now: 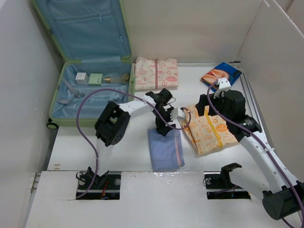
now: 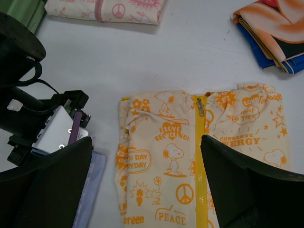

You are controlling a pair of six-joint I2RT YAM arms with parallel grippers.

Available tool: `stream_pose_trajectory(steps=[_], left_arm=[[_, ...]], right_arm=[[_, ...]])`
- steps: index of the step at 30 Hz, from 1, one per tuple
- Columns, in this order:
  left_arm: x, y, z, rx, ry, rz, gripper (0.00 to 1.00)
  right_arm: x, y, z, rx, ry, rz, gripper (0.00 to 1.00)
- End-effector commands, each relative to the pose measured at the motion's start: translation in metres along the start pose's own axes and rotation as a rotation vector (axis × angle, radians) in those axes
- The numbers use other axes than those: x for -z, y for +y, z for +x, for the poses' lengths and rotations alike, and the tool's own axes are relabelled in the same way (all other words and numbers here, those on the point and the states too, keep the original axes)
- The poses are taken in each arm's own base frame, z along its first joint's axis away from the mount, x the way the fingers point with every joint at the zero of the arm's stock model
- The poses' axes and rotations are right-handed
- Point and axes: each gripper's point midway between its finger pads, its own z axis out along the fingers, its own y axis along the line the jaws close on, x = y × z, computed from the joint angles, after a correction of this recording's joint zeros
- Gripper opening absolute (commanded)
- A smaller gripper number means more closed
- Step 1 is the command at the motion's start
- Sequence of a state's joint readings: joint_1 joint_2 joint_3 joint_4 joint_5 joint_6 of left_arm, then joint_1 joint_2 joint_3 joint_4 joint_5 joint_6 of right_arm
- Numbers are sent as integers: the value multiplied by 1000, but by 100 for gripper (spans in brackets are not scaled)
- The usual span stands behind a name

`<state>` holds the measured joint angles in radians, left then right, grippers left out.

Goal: Pack the luggage

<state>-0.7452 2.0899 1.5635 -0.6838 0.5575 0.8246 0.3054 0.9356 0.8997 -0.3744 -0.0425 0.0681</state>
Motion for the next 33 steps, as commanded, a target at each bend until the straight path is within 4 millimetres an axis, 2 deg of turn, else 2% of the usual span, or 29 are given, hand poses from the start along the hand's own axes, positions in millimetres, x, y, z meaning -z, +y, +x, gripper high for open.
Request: stream_pose_trajectory(steps=[1,2,5,7,9,11,13,14,15,17,18,20,22,23,25,27,28,30,31,33], left_arm=[[-25,-21,34,82,107,58,74],[-28,-23,31,68,103,58,68],[-40,-33,37,81,123,89,36],[-44,-35,42,130,136,96,0],[-47,-36,44,159,144,99,0],[-42,-25,39,216,116,68,0],[-23,-8,32,257,78,3,0],[-14,6,22,260,43,-51,0],[4,18,15,308,10,-116,0],[27,40,7,332,-7,-253,0],[51,52,-3,343,-39,-327,0],[77,66,-10,359,-49,-456,0],[109,73,-29,338,-108,-549,0],[119,78,-29,349,-110,-603,0],[147,86,-45,346,-153,-684,0],[169,99,-37,373,-129,-780,0],[180,103,-41,371,-139,-816,0],[206,119,-27,418,-130,-894,0],[223,123,-31,423,-155,-918,0],[253,133,-24,457,-171,-974,0]], right_arm=[[6,0,-19,4,-53,37,100],[6,-1,-19,4,-54,46,100],[8,0,-23,17,-64,50,100],[8,-3,-23,17,-66,69,100],[11,-6,-23,39,-64,81,100],[11,-8,-23,50,-65,91,100],[14,-12,-26,58,-77,111,100],[16,-12,-28,57,-86,111,100],[16,-12,-28,66,-85,111,100],[16,-14,-31,65,-98,119,100],[15,-14,-30,76,-102,120,100],[15,-14,-37,83,-129,118,100],[12,-13,-46,94,-153,118,100],[13,-15,-46,93,-153,127,100],[10,-14,-57,104,-171,127,100],[5,-15,-61,132,-160,129,100],[4,-15,-63,132,-162,129,100],[0,-15,-72,156,-171,131,100],[0,-15,-72,156,-171,131,100],[-4,-15,-75,174,-168,133,100]])
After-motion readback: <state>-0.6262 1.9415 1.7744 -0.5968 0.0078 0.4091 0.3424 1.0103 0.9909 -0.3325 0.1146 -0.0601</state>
